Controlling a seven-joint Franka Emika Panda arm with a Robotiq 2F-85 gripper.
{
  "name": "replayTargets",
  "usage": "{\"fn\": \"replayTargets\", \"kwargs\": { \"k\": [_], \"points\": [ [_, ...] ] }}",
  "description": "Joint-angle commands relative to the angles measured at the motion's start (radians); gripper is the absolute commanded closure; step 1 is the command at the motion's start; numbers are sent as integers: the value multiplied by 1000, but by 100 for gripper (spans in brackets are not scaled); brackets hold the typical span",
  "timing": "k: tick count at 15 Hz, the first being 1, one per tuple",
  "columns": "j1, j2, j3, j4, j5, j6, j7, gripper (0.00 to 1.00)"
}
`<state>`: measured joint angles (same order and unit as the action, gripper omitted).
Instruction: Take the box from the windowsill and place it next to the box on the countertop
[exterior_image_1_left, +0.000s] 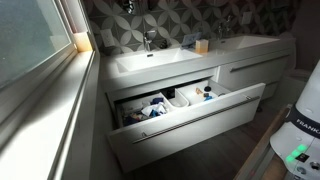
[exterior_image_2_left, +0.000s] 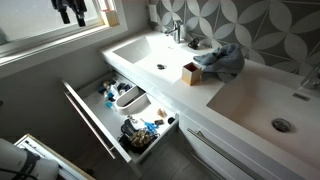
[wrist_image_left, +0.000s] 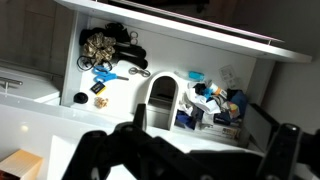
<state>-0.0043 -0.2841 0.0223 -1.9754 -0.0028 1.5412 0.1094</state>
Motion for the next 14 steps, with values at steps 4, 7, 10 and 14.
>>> {"fn": "replayTargets", "kwargs": {
  "k": [4,7,10,14],
  "points": [
    [35,62,40,88,7,-4,-4,0],
    [79,127,88,173,9,-11,-6,0],
    [126,210,126,278,55,0,-16,0],
    [144,343,134,435,162,17,55,0]
  ]
}}
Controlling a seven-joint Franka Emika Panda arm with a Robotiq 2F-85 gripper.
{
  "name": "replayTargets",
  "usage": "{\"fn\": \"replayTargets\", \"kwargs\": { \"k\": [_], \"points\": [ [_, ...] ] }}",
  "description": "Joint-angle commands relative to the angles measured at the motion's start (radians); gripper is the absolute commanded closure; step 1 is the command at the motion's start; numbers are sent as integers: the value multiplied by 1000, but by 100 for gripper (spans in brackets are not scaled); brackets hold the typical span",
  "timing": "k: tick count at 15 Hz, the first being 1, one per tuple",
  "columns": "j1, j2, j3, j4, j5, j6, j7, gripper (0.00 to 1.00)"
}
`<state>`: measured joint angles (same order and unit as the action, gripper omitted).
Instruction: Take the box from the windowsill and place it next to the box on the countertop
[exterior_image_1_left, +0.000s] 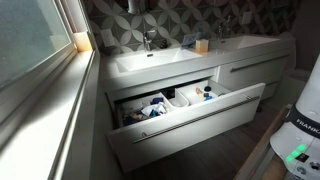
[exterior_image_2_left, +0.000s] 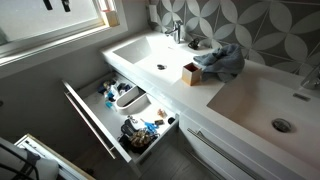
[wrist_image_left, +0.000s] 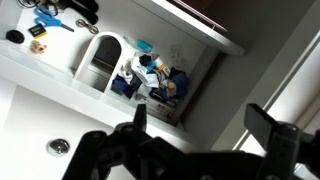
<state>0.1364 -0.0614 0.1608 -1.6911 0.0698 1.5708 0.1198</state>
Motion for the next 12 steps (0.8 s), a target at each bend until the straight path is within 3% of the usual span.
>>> {"fn": "replayTargets", "kwargs": {
  "k": [1,5,6,12],
  "points": [
    [1,154,-7,189,115,-12,75,0],
    [3,286,-16,318,202,39,152,0],
    [5,205,-19,220,156,33,121,0],
    [7,282,-22,298,176,44,129,0]
  ]
}}
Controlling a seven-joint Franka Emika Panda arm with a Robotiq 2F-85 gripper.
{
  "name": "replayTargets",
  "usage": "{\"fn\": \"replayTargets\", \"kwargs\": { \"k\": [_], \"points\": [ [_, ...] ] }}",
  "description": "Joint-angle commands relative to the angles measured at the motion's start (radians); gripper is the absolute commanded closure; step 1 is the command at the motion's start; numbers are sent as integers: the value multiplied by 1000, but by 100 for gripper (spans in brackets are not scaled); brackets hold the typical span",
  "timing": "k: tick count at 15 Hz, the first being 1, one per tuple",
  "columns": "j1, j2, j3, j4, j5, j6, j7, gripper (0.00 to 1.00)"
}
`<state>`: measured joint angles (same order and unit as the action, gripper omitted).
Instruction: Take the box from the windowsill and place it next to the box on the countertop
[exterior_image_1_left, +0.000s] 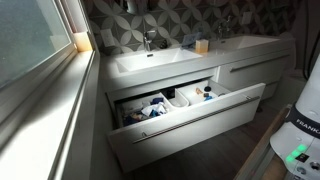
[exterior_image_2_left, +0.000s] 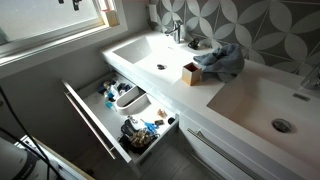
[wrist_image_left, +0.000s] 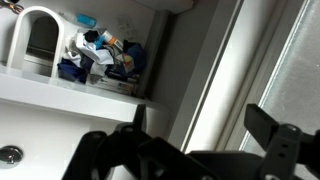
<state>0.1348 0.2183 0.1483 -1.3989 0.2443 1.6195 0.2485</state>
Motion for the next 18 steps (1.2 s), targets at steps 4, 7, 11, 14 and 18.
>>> {"fn": "replayTargets", "kwargs": {
  "k": [4,7,11,14,18],
  "points": [
    [16,63,-7,77,25,13,62,0],
    [40,147,-5,172,19,60,167,0],
    [84,275,-15,321,0,151,298,0],
    [105,361,-36,420,-21,230,356,0],
    [111,445,-75,520,-96,279,313,0]
  ]
}}
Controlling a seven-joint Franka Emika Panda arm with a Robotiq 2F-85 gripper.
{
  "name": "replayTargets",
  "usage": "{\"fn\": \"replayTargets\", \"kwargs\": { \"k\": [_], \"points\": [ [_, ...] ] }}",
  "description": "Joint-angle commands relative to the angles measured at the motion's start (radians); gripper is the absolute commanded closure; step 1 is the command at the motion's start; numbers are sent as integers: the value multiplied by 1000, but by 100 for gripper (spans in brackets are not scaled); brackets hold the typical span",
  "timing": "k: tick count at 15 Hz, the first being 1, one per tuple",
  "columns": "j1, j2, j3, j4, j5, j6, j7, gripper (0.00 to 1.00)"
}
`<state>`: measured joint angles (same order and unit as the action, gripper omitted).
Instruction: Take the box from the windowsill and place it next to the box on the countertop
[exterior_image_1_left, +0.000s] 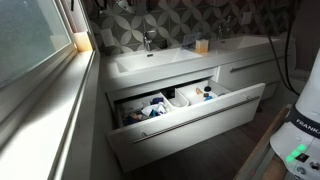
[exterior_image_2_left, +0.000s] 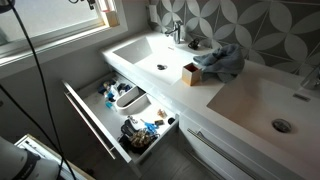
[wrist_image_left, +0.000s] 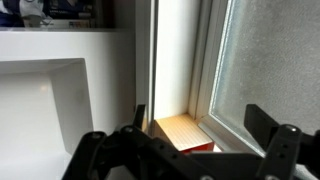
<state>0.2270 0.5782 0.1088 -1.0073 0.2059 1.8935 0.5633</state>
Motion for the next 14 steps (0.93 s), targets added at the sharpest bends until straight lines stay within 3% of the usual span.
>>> {"fn": "replayTargets", "kwargs": {
  "k": [1,7,14],
  "points": [
    [17,104,-42,151,-69,1,0,0],
    [13,214,-48,245,-78,68,11,0],
    [24,329,-65,333,-90,225,31,0]
  ]
}}
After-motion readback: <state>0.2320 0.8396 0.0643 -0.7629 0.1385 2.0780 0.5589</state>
